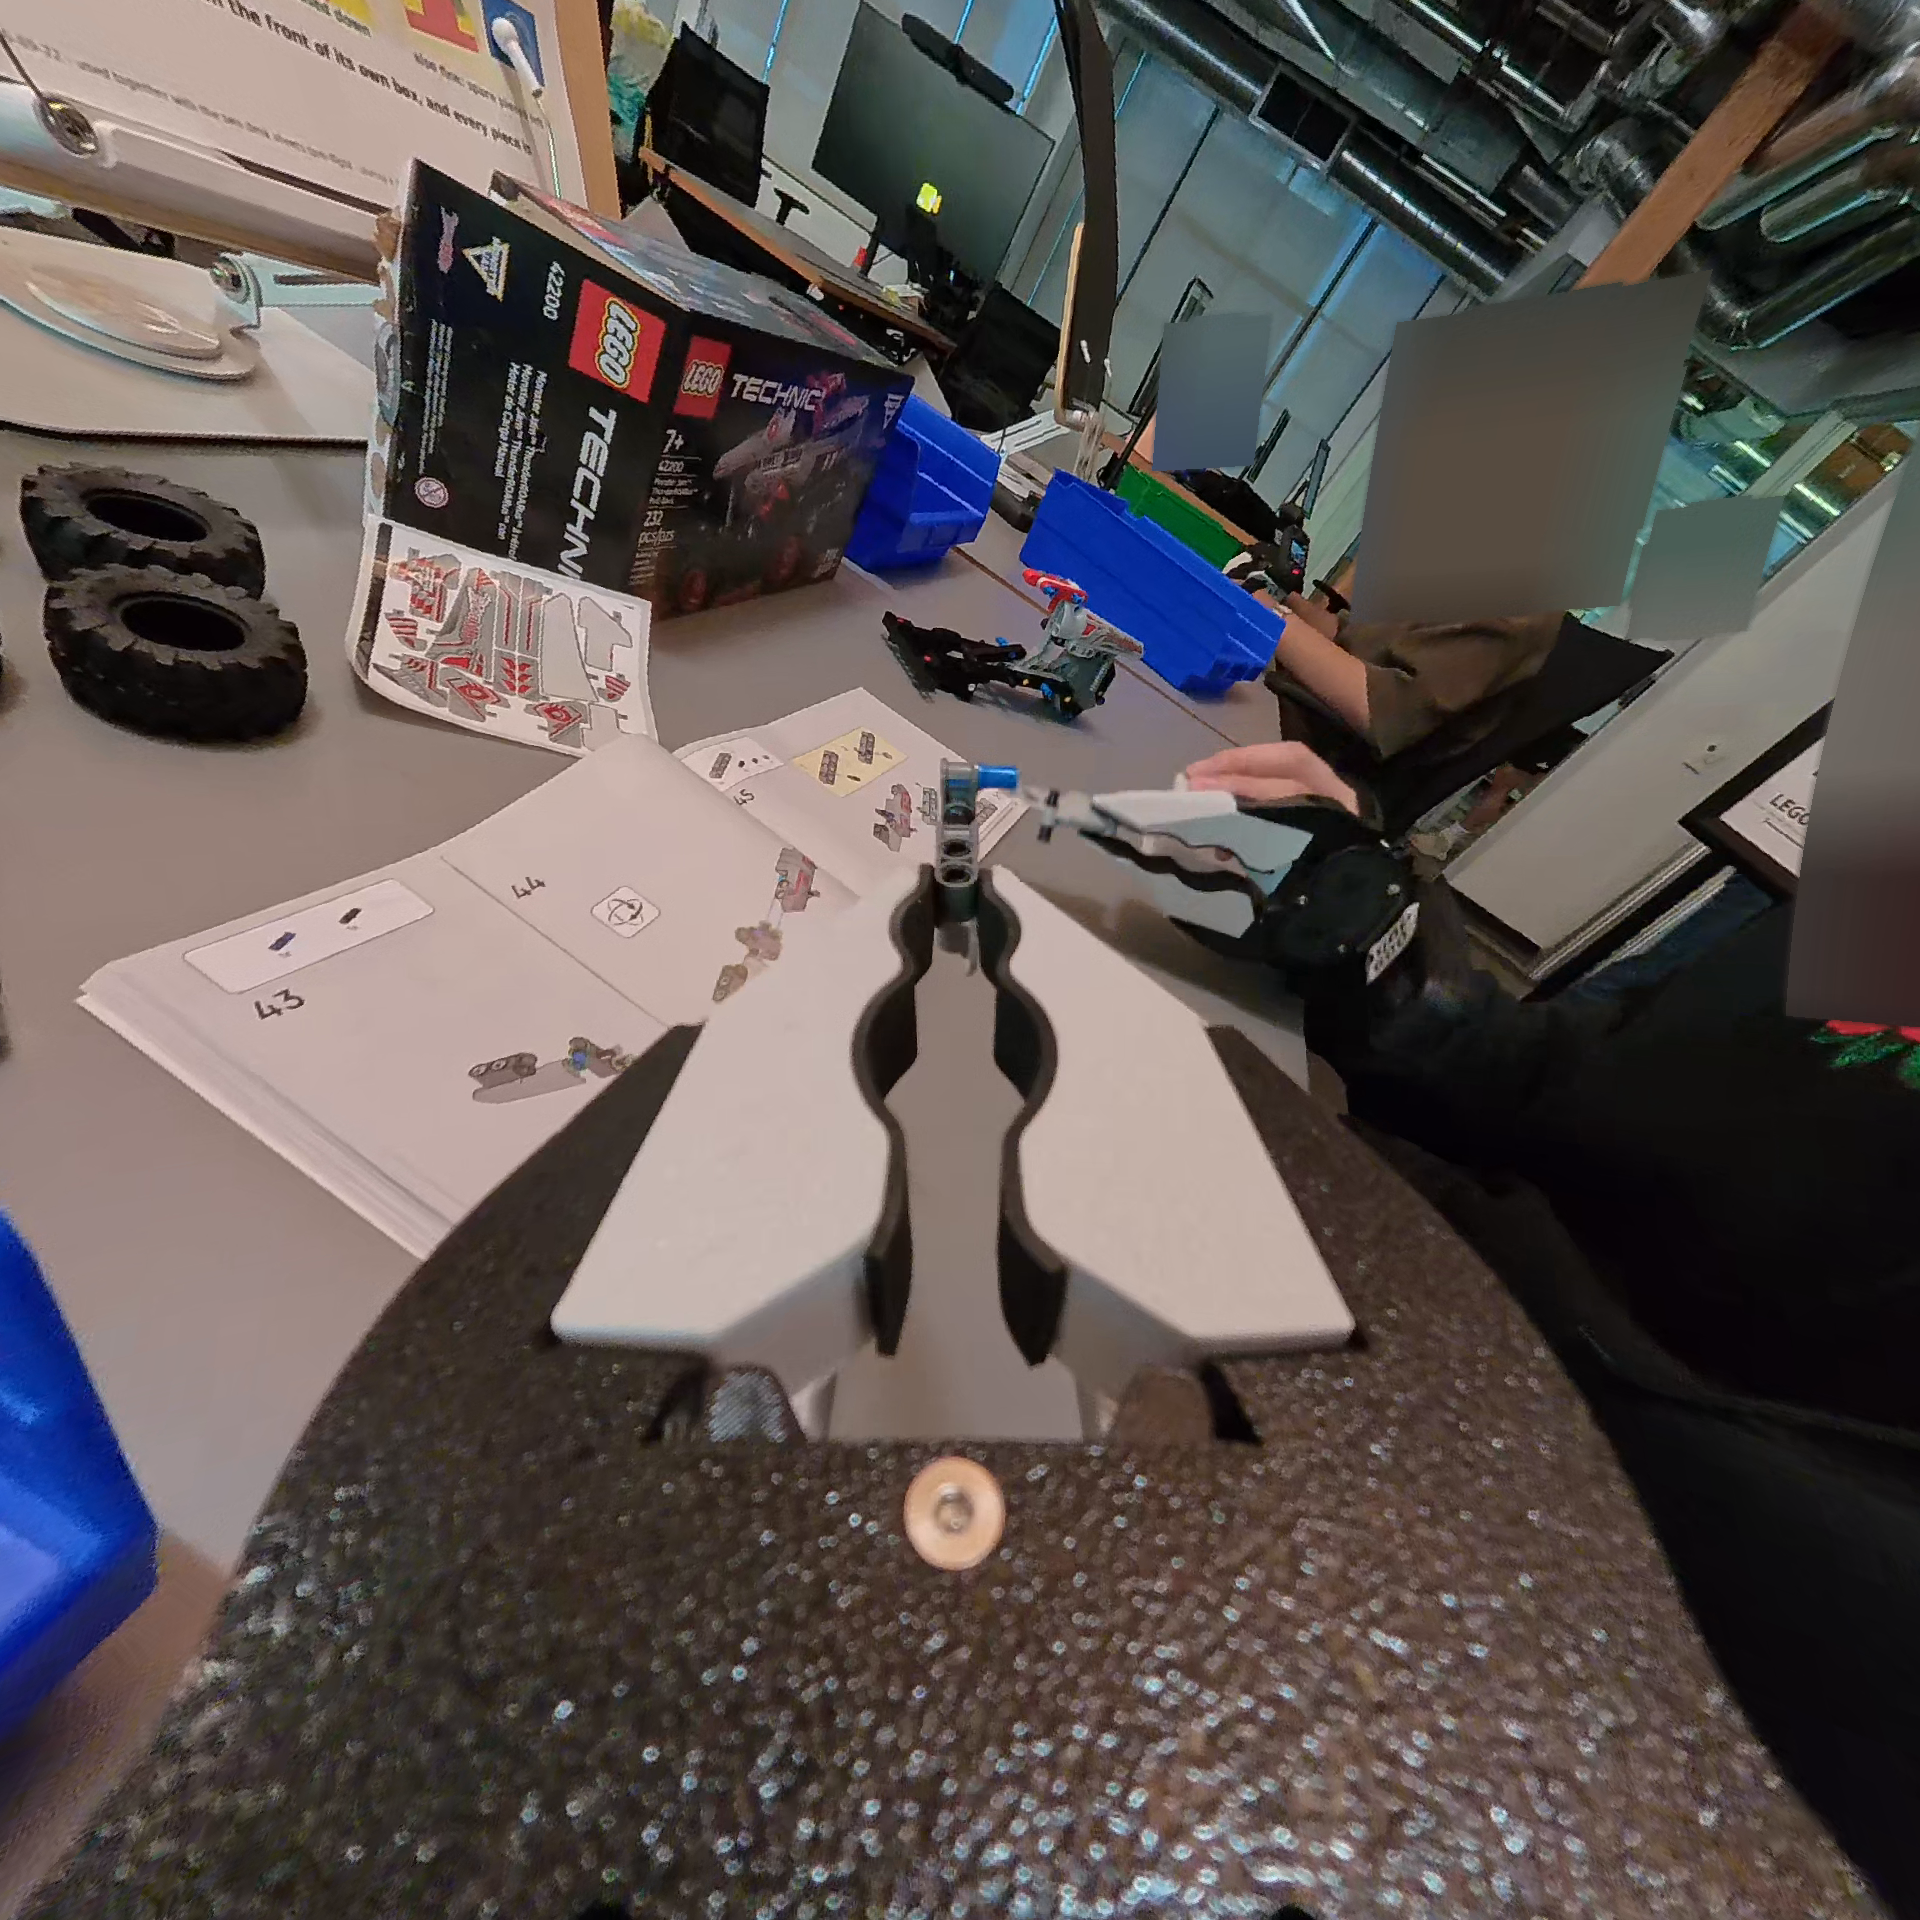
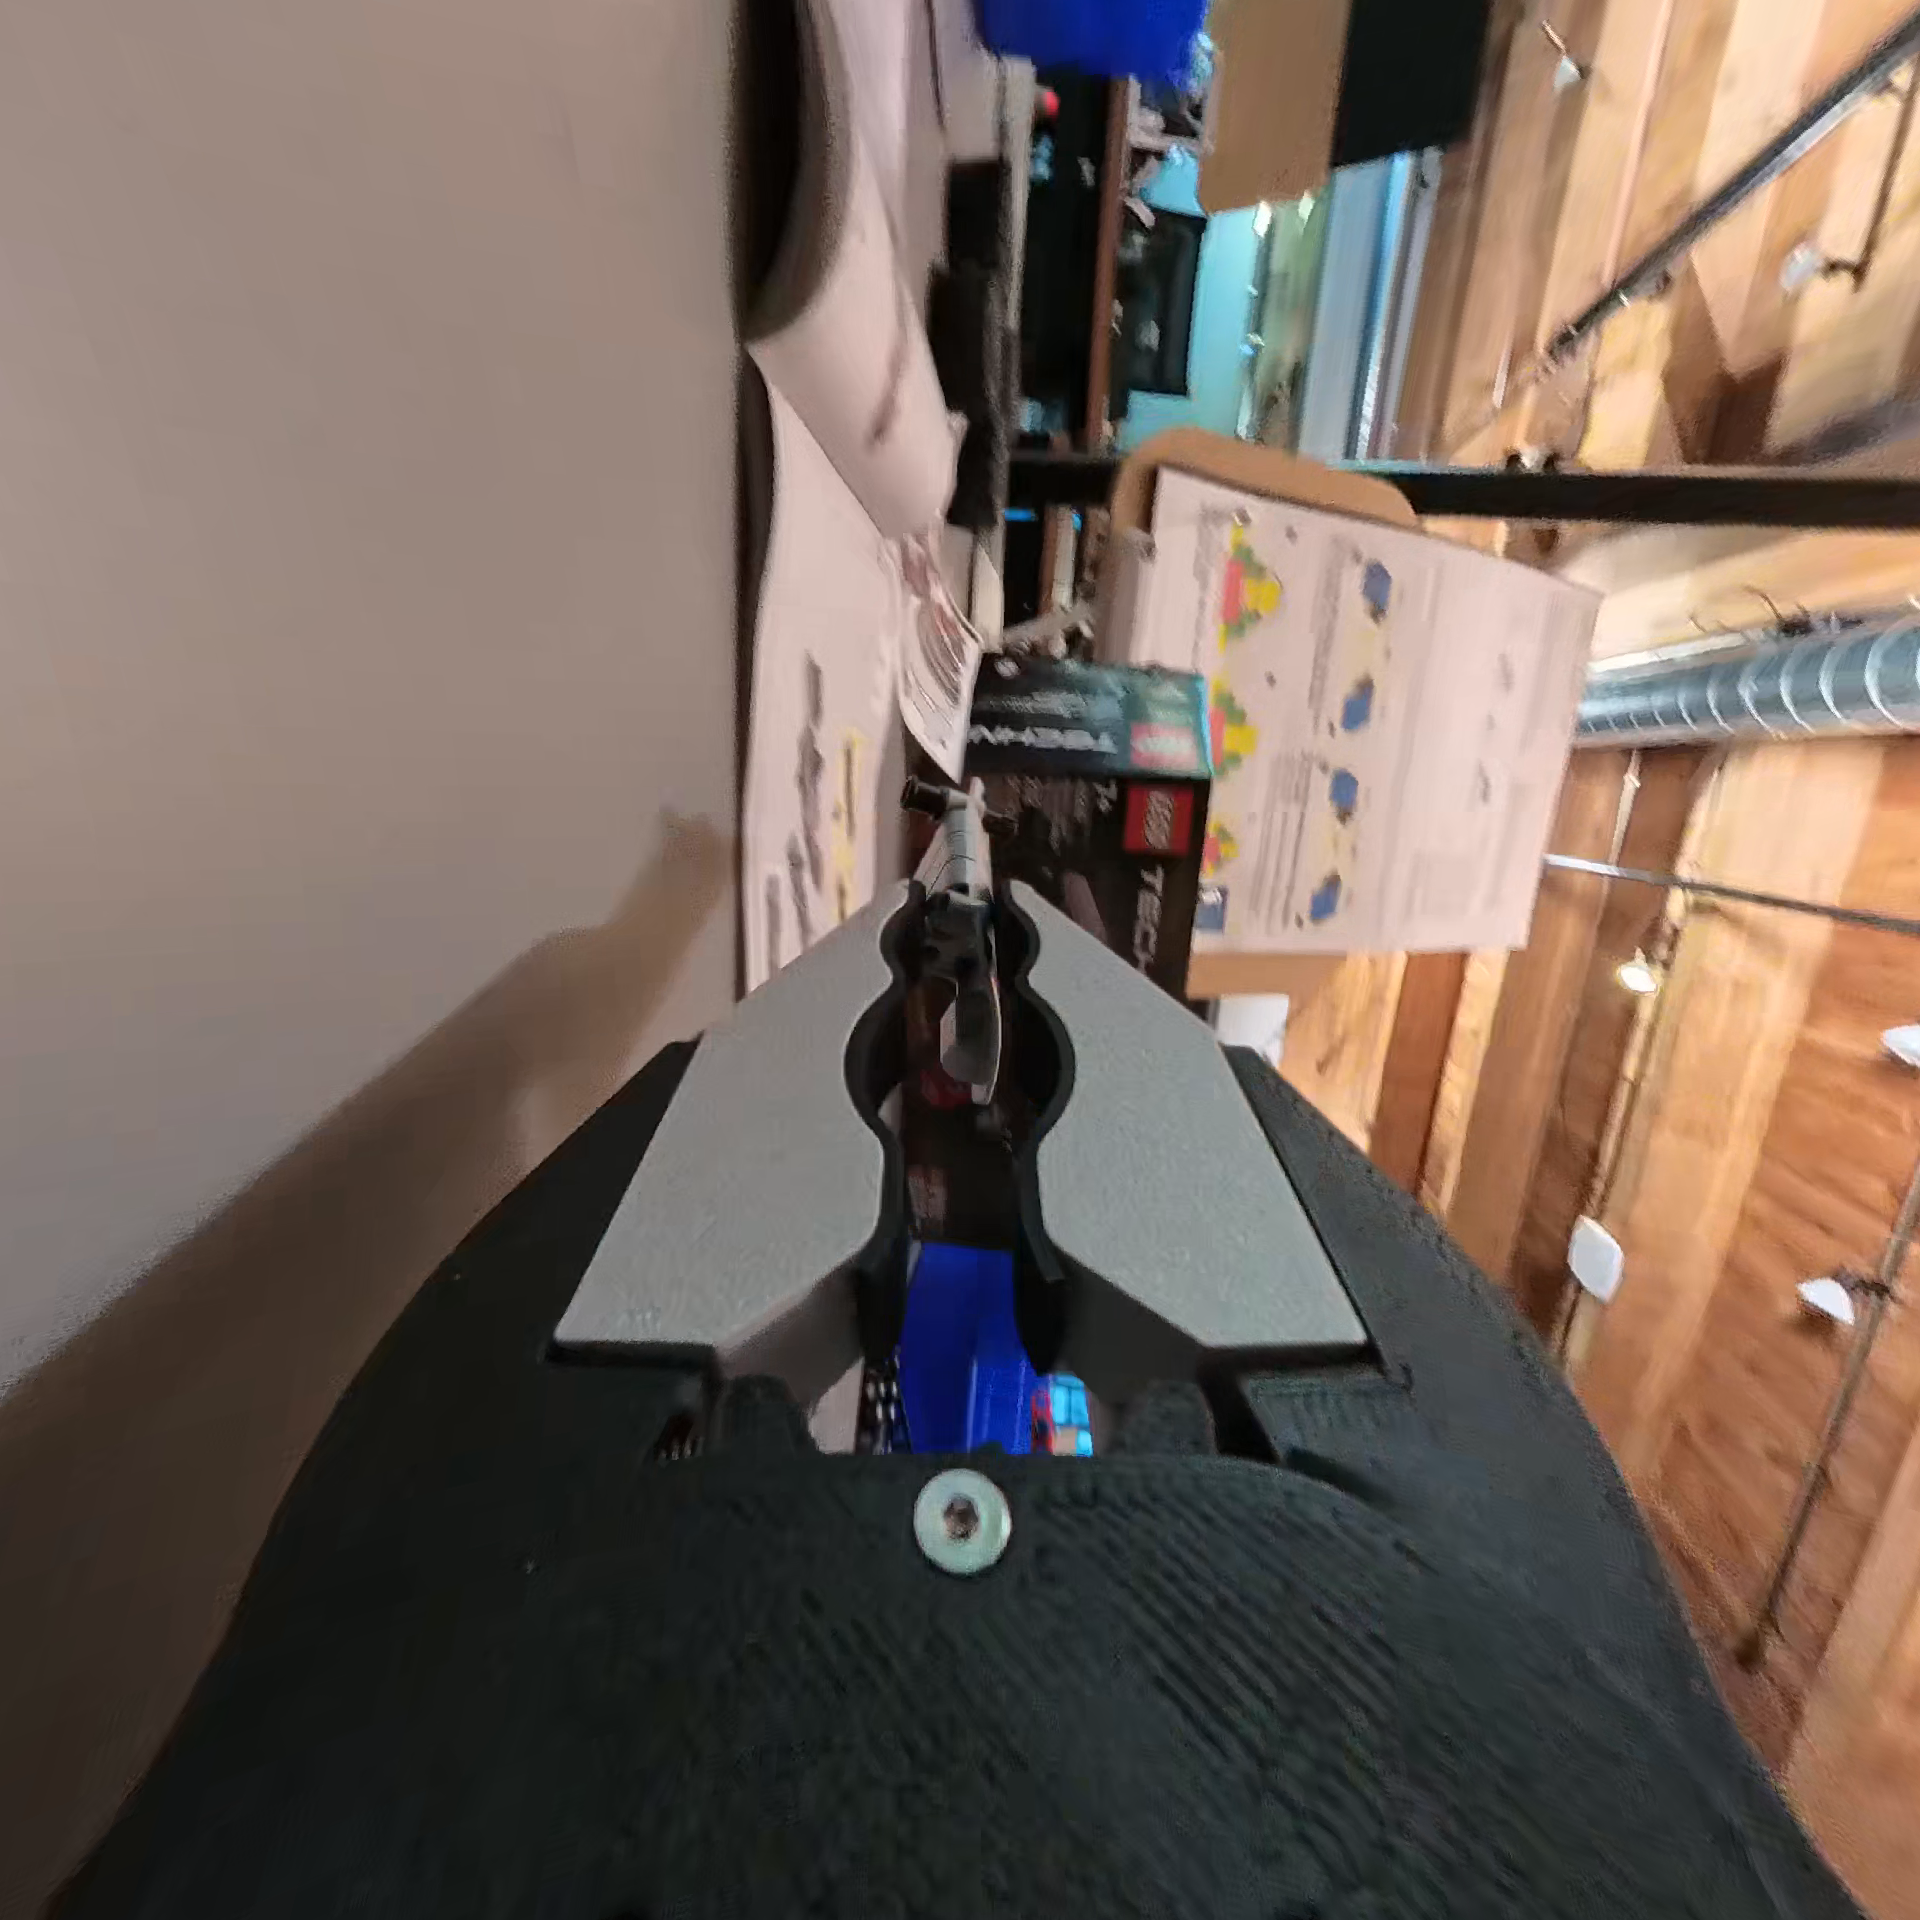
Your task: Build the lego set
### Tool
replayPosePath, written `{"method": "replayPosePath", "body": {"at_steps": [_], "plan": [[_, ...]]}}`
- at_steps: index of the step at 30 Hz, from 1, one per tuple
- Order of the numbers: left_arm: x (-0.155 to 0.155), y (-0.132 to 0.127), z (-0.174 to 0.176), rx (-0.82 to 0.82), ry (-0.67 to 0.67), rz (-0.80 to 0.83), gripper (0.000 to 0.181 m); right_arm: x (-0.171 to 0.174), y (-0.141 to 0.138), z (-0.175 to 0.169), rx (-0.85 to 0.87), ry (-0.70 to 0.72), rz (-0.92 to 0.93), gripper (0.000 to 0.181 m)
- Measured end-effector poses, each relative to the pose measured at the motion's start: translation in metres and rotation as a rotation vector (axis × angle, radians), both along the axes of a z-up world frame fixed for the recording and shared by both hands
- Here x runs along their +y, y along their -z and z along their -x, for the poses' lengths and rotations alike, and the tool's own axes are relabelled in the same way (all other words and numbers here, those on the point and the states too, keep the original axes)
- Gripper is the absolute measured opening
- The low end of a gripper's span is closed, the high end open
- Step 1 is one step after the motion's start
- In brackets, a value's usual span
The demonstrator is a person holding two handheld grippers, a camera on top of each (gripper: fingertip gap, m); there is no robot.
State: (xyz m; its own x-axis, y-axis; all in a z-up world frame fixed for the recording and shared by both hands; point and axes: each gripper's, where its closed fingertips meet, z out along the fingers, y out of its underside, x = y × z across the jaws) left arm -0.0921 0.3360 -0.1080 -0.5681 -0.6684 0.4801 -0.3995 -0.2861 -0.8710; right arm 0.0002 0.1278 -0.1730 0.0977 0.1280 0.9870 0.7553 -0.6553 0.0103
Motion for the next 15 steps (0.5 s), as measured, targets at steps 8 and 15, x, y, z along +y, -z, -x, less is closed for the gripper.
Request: {"method": "replayPosePath", "body": {"at_steps": [8,15], "plan": [[0.003,-0.001,0.001,-0.001,-0.003,0.008,0.005,0.025,0.042,0.037,0.331,-0.103,0.145,0.012],[0.003,-0.002,0.002,-0.003,-0.002,0.007,0.005,0.017,0.039,0.061,0.596,-0.128,0.126,0.027]]}}
